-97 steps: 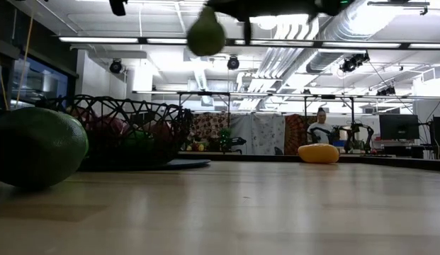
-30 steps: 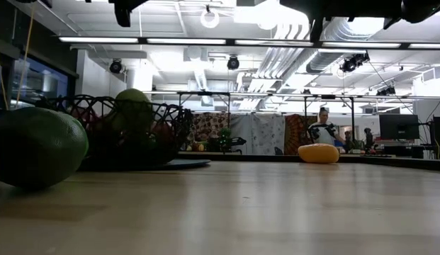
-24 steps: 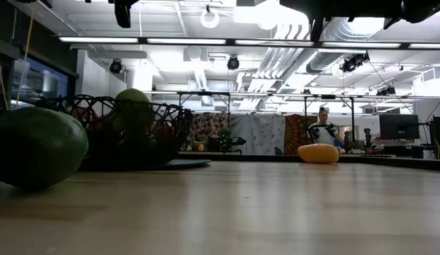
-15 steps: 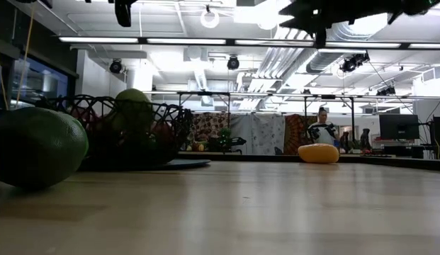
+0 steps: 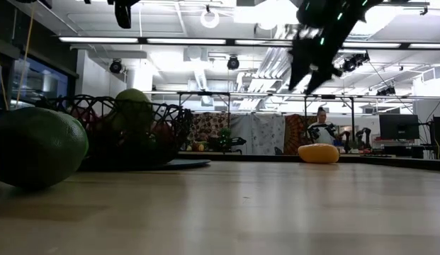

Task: Build produce basket
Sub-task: Put the mango into the wire basket

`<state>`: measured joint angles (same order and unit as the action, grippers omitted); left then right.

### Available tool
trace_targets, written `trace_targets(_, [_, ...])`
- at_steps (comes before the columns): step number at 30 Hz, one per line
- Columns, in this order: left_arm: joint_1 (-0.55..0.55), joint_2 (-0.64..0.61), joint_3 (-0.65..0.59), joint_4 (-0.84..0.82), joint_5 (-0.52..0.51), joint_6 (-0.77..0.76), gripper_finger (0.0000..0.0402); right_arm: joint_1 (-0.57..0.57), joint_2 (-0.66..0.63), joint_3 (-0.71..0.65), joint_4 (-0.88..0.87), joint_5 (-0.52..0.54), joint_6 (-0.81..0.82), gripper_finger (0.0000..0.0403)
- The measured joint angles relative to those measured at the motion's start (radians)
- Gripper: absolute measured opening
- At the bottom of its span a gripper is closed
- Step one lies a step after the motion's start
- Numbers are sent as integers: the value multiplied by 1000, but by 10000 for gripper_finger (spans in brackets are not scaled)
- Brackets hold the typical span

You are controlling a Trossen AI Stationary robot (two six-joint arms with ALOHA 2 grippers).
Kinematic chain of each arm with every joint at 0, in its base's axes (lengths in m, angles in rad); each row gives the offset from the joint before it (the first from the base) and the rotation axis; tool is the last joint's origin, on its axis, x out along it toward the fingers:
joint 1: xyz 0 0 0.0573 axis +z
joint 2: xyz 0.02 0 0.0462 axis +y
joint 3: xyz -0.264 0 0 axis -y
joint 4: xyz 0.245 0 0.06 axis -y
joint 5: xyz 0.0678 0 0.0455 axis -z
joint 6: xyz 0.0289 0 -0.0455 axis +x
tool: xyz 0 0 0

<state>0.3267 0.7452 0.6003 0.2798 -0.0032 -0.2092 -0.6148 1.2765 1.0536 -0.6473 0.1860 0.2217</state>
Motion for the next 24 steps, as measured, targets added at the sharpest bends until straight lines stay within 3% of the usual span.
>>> trace_targets(10, [0, 0, 0, 0, -15, 2, 0, -243, 309, 125, -65, 22, -72, 365])
trace_targets(18, [0, 0, 0, 0, -38, 3, 0, -275, 484, 211, -121, 8, -225, 365])
trace_targets(24, [0, 0, 0, 1, -68, 3, 0, -280, 569, 224, -140, 69, -257, 365])
